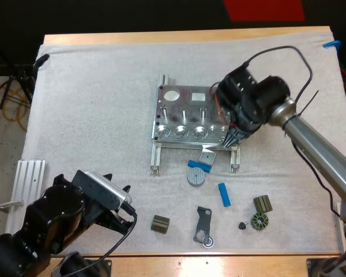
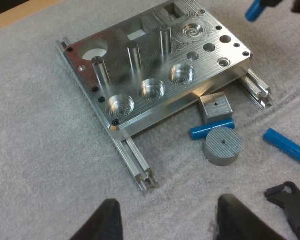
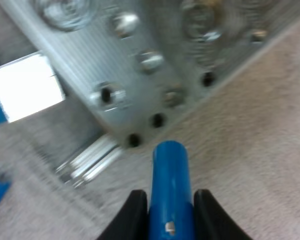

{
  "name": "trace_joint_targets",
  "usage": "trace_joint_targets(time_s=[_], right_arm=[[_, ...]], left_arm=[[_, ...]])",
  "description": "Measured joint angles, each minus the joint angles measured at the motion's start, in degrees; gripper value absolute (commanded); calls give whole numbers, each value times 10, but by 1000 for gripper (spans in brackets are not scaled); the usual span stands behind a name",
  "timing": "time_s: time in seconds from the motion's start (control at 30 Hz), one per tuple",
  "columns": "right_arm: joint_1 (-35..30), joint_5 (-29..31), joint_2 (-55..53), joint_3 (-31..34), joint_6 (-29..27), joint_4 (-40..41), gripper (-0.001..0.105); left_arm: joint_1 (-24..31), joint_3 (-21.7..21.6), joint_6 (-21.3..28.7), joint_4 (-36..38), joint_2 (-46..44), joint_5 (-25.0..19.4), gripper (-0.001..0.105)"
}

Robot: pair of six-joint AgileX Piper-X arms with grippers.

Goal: Load cells from right to left

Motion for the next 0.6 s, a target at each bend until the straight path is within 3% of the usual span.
trace_joint_targets(time_s=[0.3,0.6], right_arm=[[-38,-78,20,-54,47,-8,0],[-38,-85,73,-54,60,-7,0]], left_arm=[[0,4,1,-2,0,0,43],[0,14,1,-3,0,0,43]])
